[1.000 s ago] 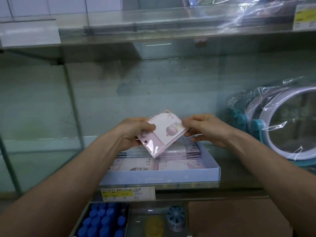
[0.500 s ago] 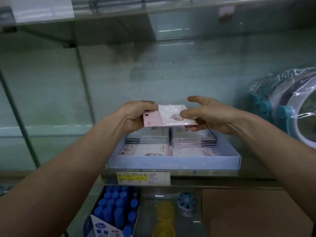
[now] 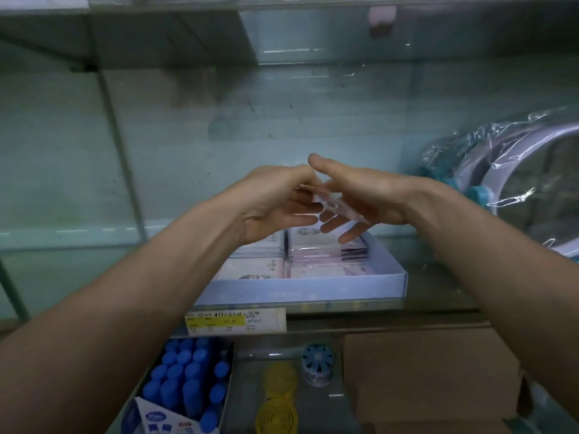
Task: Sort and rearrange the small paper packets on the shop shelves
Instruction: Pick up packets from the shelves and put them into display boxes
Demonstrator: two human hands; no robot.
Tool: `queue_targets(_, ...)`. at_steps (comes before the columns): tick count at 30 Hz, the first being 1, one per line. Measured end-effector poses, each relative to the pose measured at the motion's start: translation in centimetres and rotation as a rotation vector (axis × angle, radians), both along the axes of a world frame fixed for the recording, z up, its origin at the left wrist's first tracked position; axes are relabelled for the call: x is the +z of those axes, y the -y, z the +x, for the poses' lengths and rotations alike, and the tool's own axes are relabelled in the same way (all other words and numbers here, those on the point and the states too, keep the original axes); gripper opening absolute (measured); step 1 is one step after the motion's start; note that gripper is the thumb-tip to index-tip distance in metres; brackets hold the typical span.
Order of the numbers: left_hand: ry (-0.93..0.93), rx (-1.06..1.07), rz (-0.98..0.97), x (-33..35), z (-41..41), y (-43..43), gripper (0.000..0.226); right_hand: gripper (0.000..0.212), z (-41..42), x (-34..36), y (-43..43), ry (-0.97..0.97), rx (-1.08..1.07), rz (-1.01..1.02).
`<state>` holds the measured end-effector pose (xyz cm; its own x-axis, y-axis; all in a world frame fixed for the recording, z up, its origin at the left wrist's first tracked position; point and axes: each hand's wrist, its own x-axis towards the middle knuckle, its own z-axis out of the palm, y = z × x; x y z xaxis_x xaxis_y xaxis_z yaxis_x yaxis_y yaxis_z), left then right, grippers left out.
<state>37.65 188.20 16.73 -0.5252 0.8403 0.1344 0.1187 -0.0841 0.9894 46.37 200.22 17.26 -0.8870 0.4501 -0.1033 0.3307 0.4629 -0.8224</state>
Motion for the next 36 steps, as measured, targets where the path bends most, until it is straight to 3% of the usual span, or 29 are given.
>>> queue_targets(4,-0.228,-0.012,-0.08,0.0,0.1,-0.2,0.02,0.061,0.7,0.0,-0.9,0.033,0.086,-0.048)
queue_targets(7,-0.291,-0.001,-0.143,-0.1,-0.4,0.1,0.019,0.047,1.0,-0.4,-1.3,0.081,0.18,-0.008)
queue_targets(11,-0.381,0.102,-0.261,-0.3,-2.3,0.9,0.015,0.074,1.1,-1.3,-1.6,0.114,0.26,-0.055)
queue_targets(17,-0.458,0.227,-0.425,-1.6,-5.1,1.6,0.014,0.071,1.0,-1.6,-0.7,0.332,0.492,0.034)
queue_targets(25,-0.57,0.219,-0.536,-1.8,-5.6,2.1,0.011,0.055,1.0,-0.4,0.1,0.507,0.445,0.309)
queue_targets(29,-0.609,0.122,-0.645,-1.8,-5.3,2.4,0.015,0.034,0.7,-1.3,0.4,0.534,0.371,0.401)
queue_targets(36,-0.72,0.015,-0.874,-2.3,-5.2,2.6,0.025,0.044,-0.4,-1.9,1.0,0.61,0.345,0.544)
